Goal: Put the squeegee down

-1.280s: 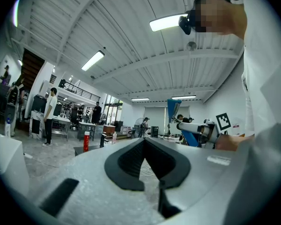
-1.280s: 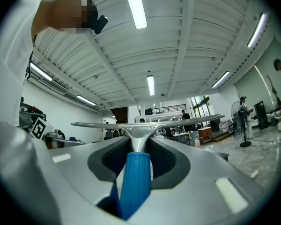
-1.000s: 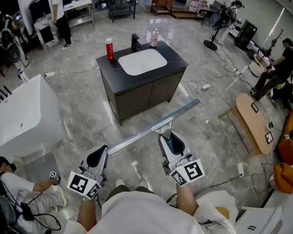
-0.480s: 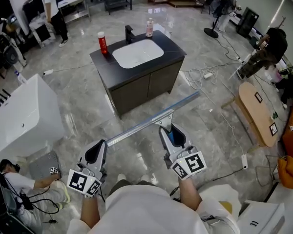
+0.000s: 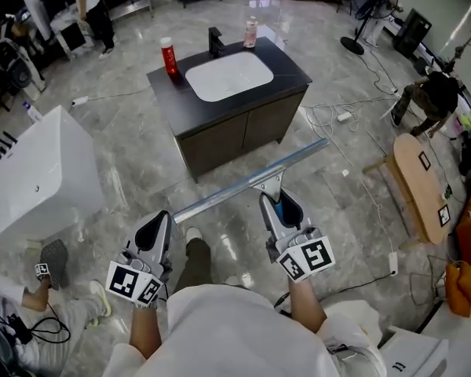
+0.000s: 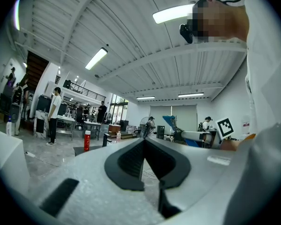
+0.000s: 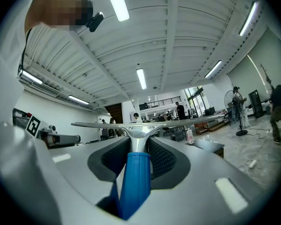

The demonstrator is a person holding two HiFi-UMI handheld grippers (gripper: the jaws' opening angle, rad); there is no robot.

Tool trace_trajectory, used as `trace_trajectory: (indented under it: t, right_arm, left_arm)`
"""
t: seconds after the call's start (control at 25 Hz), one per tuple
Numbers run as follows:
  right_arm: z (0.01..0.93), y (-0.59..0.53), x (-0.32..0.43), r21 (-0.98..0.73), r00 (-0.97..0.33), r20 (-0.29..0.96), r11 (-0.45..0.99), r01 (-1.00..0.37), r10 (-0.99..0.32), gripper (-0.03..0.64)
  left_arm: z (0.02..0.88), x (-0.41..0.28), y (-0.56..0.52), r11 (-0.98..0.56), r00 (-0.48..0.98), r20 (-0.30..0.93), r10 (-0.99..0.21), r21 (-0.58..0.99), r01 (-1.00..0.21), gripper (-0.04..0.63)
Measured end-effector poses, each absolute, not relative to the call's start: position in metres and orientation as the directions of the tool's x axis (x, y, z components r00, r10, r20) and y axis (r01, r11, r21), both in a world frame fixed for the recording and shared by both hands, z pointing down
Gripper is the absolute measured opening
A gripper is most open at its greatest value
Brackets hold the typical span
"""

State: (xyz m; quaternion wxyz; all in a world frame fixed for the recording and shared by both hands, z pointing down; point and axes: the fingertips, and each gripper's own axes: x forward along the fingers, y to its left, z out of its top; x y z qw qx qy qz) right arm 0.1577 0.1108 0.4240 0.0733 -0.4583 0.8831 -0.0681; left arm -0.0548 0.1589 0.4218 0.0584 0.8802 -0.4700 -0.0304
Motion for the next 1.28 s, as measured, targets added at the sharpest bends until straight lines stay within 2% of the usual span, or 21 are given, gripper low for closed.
trace_trajectory:
  t: [0.2,0.64,0.92,1.28]
  right_arm:
    - [0.432,0.047,0.134,-0.178,-0.553,-0.042,0.551,-0.815,-0.832,0.141]
    - [0.449,-0.142,0.033,-0.166,-0.517,0.018,0.507,-0.846,-0.856,0.141]
    - [0.476,-0.212,0.02,-0.17,-0.497,0.098,0.478,-0.862,-0.862,0.141]
    - [0.501,-0.28,0.03,-0.186,-0.516,0.147,0.489,-0.852,-0.844,0.141]
  left_arm:
    - [0.431,-0.083,0.089,-0.554,0.561,0.004,-0.828,0.148,-0.819,-0.002]
    - [0.424,-0.182,-0.11,-0.594,0.598,-0.018,-0.802,0.142,-0.792,-0.002]
    - [0.426,-0.19,-0.175,-0.603,0.609,-0.008,-0.793,0.156,-0.782,-0.002]
    - [0.429,-0.18,-0.214,-0.533,0.543,0.004,-0.84,0.183,-0.826,-0.002]
